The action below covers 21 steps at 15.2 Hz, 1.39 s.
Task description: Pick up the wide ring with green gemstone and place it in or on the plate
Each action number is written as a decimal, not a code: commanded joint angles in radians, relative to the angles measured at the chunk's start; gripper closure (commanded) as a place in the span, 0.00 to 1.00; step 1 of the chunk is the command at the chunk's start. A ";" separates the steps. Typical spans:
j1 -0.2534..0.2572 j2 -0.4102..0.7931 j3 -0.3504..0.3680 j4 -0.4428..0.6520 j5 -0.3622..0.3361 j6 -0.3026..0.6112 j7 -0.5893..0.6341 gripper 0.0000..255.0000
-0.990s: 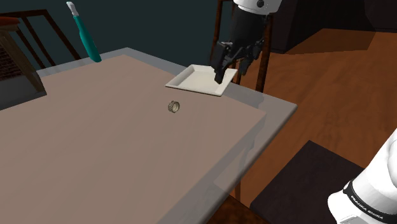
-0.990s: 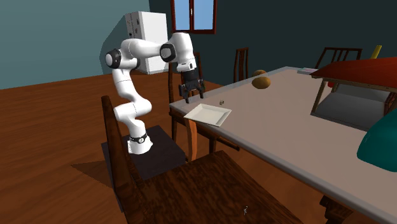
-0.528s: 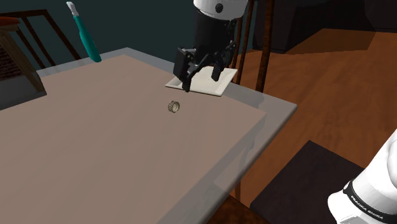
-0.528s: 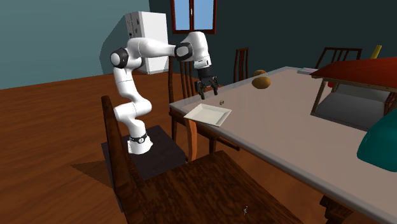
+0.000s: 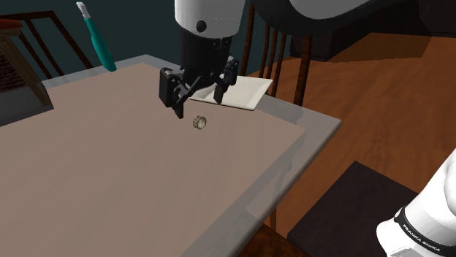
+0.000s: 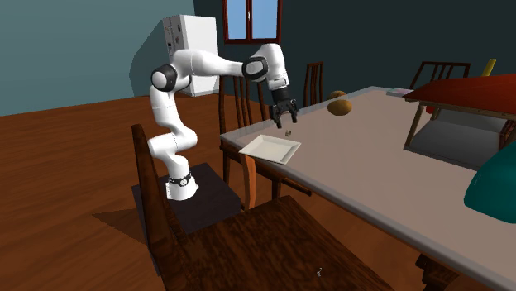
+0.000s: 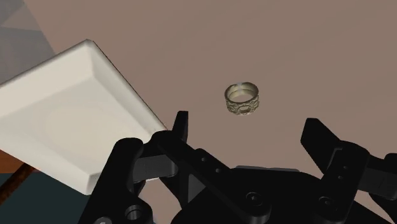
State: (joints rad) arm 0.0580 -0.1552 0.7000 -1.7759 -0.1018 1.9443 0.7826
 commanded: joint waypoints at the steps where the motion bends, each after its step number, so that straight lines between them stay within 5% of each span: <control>1: -0.001 0.012 0.004 -0.012 -0.010 0.022 0.008 0.00; 12: -0.003 0.028 0.007 -0.044 -0.023 0.065 0.016 0.00; 13: -0.003 0.028 0.007 -0.044 -0.023 0.065 0.016 1.00; 21: -0.003 0.028 0.007 -0.044 -0.023 0.065 0.016 1.00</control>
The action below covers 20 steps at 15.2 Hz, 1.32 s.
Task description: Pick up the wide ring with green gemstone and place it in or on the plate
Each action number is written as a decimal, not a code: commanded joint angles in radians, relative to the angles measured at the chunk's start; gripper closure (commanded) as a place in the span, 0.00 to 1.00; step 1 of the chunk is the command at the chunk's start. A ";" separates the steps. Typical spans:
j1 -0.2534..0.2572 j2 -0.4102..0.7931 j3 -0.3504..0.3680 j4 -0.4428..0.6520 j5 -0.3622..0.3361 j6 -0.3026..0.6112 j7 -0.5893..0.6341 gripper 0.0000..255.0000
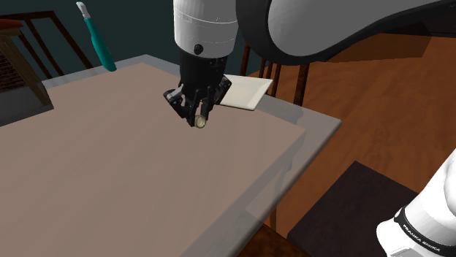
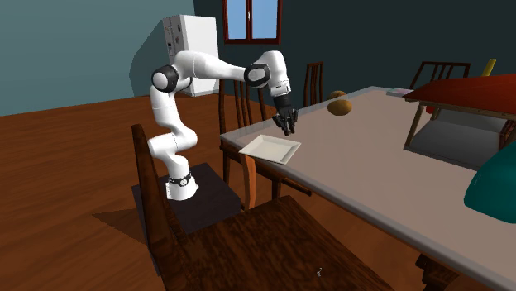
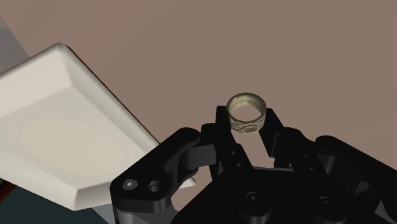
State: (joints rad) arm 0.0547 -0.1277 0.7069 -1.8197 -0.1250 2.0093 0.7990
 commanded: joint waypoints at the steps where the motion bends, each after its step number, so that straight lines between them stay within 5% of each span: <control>1: 0.000 0.000 0.000 0.000 0.000 0.000 0.000 1.00; 20: -0.010 0.050 0.002 0.279 -0.021 -0.237 -0.039 1.00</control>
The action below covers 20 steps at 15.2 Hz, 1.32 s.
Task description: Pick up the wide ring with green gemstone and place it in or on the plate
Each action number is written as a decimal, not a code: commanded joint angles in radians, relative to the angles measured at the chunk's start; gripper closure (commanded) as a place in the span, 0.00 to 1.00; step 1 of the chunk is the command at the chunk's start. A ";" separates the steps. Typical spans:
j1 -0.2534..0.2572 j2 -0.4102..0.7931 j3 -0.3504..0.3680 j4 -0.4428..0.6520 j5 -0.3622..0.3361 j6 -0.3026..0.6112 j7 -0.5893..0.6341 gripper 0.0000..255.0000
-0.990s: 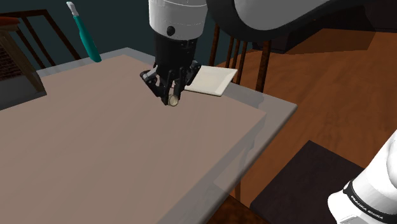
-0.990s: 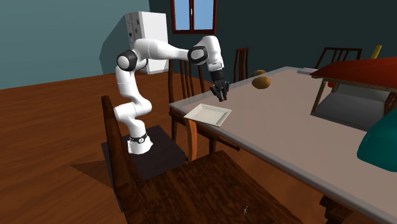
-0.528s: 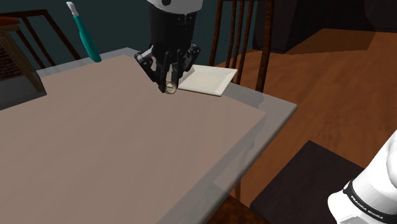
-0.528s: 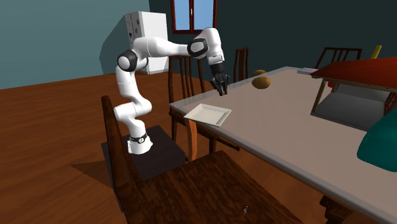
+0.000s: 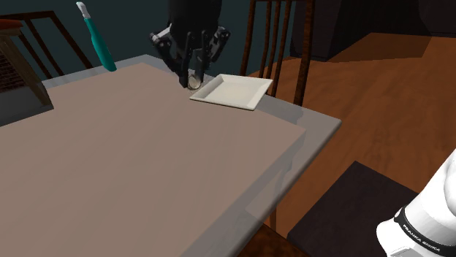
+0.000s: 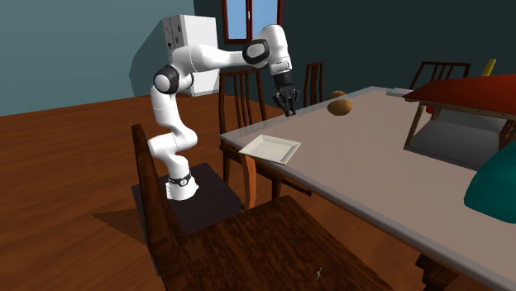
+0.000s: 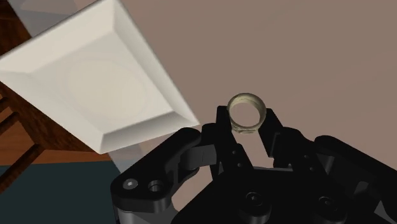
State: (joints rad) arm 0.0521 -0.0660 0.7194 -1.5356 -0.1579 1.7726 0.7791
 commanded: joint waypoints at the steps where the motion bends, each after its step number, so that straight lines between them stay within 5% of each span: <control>1: -0.020 -0.030 -0.030 -0.022 0.032 0.007 -0.051 1.00; 12: -0.120 -0.120 -0.236 -0.105 0.156 0.042 -0.363 1.00; 20: -0.116 -0.157 -0.243 -0.251 0.174 0.154 -0.369 1.00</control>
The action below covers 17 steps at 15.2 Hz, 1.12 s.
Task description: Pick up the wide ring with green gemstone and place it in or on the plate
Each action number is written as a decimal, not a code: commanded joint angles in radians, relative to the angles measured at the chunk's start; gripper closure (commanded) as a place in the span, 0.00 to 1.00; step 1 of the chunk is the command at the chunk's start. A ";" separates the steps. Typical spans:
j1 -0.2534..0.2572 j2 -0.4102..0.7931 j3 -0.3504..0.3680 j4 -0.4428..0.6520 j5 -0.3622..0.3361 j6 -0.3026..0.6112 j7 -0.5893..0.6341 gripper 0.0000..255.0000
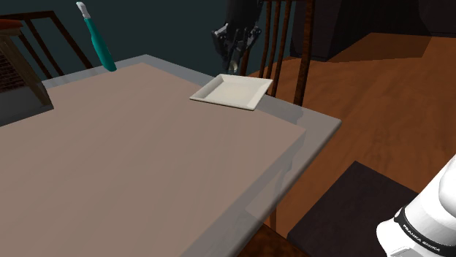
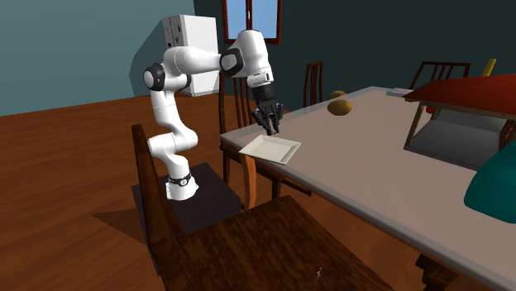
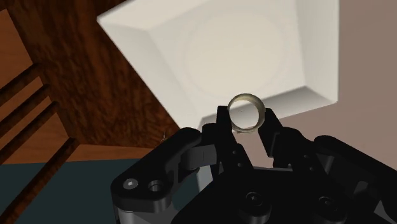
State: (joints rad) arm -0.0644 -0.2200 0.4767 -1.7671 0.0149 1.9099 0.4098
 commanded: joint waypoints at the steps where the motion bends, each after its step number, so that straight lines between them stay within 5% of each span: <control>1: 0.001 -0.007 0.000 -0.037 0.003 0.031 0.000 1.00; 7: 0.005 -0.023 0.000 -0.139 0.010 0.119 0.000 1.00; 15: 0.005 -0.023 0.000 -0.139 0.010 0.119 0.000 1.00; 16: 0.005 -0.023 0.000 -0.139 0.010 0.119 0.000 0.00; 17: 0.005 -0.023 0.000 -0.139 0.010 0.119 0.000 0.00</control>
State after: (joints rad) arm -0.0595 -0.2426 0.4766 -1.9058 0.0252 2.0284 0.4093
